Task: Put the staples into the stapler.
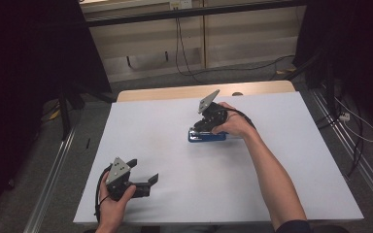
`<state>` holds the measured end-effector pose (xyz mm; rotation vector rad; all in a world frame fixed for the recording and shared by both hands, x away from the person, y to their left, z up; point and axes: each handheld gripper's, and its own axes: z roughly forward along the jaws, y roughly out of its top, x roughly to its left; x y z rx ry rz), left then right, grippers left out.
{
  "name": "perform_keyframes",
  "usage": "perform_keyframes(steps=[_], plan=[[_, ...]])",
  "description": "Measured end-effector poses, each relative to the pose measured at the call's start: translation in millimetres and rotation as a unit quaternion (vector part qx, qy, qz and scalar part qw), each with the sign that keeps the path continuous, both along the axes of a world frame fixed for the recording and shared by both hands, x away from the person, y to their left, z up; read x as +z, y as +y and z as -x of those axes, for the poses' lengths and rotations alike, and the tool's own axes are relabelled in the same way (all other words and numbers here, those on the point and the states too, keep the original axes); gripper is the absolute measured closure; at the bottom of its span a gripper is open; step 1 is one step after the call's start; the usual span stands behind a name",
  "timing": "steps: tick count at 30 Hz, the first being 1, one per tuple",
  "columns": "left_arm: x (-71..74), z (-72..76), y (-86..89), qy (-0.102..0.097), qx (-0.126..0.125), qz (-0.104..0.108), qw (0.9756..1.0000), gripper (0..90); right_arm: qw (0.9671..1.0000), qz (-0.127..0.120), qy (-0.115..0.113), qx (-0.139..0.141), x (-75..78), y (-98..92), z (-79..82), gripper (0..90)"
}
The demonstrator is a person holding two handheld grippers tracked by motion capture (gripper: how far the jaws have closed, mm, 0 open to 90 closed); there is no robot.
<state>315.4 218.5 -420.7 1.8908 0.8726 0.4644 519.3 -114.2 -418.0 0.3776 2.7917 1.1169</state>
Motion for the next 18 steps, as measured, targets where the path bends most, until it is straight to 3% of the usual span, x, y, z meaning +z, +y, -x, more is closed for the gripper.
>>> perform_keyframes(steps=[18], plan=[[-0.1,-0.2,-0.2,0.002,-0.002,0.001,1.0000,5.1,0.9998,0.004,-0.013,0.016,-0.9,3.6,-0.7,79.1]])
